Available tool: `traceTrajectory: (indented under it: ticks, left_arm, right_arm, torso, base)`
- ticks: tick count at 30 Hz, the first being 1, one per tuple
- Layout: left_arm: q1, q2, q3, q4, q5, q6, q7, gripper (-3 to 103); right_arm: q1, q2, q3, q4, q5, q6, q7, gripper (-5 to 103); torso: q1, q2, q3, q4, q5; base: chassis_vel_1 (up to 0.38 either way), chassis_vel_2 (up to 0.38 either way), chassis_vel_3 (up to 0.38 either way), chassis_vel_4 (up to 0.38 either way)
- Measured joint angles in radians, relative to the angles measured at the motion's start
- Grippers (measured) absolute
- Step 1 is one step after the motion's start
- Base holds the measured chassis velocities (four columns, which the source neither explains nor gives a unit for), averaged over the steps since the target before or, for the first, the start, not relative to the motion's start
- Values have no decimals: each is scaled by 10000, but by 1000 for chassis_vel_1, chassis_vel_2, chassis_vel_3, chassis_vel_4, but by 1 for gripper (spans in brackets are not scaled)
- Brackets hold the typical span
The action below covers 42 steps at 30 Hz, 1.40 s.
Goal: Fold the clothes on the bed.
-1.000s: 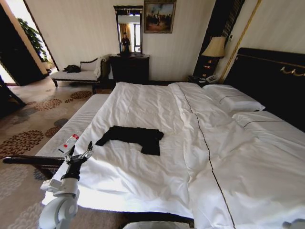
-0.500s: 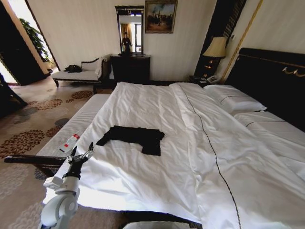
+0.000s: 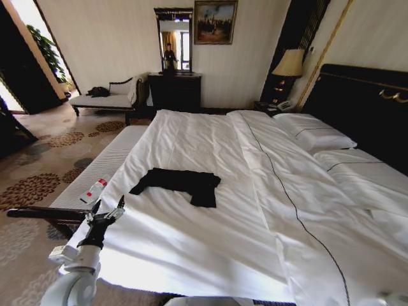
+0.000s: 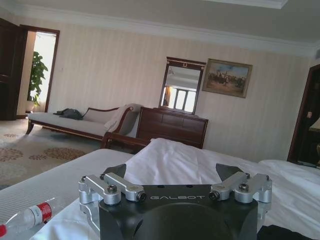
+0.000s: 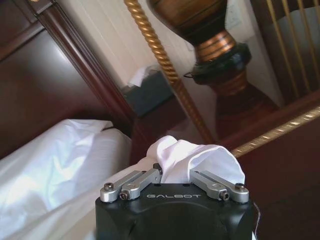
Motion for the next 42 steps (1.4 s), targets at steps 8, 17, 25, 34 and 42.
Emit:
traceTrajectory:
  ticks: [8, 17, 25, 34, 42]
  left_arm:
    - [4, 28, -64, -144, -122, -72, -1, 100]
    - [-118, 115, 88, -95, -126, -80, 0, 100]
    - [-120, 368, 15, -100, -300, -119, -1, 100]
    - [-104, 718, -106, -78, -466, -151, -5, 100]
    - [-118, 825, -73, -140, -469, -129, -15, 100]
  right_arm:
    - [-650, 876, -1, 396, -471, -5, 201, 2]
    - [-743, 661, 261, 22, -611, 38, 380, 16]
    - [-641, 638, 325, 550, -1131, 33, 254, 44]
    - [-942, 654, 1266, 2178, -2816, -841, 1335, 77]
    - [-1813, 428, 2850, 4020, -2761, -1740, 2655, 100]
  torso:
    - [0, 0, -1, 5, -2]
    - [-4, 1, 0, -32, 1]
    - [0, 0, 1, -10, -2]
    - [-1, -1, 1, 0, 5]
    - [-1, 1, 0, -17, -6]
  base:
    - [0, 0, 0, 0]
    - [-18, -29, -18, -20]
    - [0, 0, 0, 0]
    - [0, 0, 0, 0]
    - [0, 0, 0, 0]
